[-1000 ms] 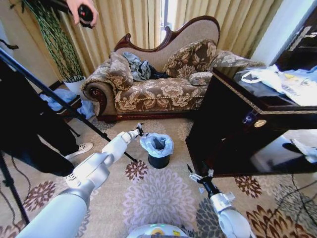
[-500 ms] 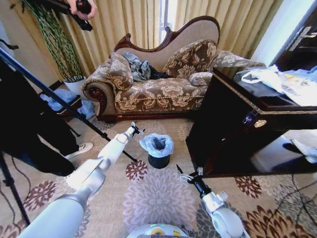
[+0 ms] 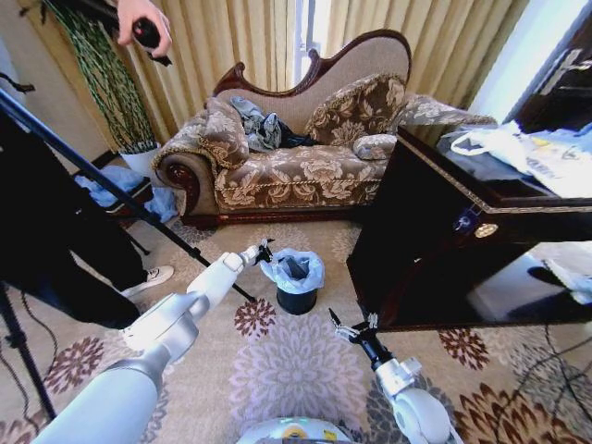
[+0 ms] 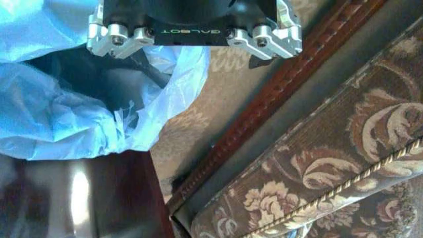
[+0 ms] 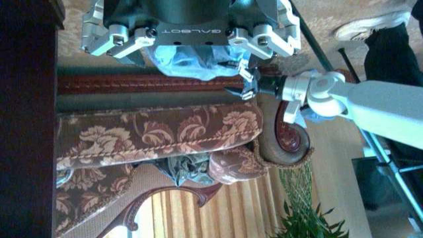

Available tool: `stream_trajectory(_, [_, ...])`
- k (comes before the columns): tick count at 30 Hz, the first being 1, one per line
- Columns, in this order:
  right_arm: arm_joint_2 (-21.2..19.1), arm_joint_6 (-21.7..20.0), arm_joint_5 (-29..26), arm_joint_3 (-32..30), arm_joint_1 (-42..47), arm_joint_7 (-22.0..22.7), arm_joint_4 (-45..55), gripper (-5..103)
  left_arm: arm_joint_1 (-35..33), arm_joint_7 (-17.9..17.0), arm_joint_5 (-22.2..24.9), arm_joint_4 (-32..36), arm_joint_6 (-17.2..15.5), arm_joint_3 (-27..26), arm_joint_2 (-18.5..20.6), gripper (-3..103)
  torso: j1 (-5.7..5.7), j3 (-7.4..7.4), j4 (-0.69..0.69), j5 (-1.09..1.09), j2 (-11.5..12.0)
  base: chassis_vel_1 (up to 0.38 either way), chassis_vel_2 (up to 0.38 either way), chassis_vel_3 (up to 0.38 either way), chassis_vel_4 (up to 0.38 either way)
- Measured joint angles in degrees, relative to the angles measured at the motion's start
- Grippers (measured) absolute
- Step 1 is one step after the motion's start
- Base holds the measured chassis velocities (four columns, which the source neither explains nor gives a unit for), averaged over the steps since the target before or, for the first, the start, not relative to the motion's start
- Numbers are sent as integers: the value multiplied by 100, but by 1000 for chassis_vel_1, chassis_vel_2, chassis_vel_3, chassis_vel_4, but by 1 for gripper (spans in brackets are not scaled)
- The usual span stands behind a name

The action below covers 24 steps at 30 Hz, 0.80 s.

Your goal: Place a garbage bag over the trash bin.

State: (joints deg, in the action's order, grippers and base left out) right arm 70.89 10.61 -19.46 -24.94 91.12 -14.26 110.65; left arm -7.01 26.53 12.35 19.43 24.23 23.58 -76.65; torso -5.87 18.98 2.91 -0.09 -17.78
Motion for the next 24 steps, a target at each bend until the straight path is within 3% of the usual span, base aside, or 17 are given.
stream_trajectory(17, [171,147,83,-6,386,-88,11,100,87,-649,-115,-211,-510,-540,-24,100,0,0,0,0,0,0,0,0,0])
stream_trajectory(21, [165,154,84,-16,406,-90,3,100,-51,-666,-199,27,-368,-753,39,100,0,0,0,-1,0,0,0,0,0])
stream_trajectory(24, [143,149,81,-18,360,-89,-20,100,-86,-352,-185,272,-40,-725,120,103,0,0,0,0,0,0,0,0,0])
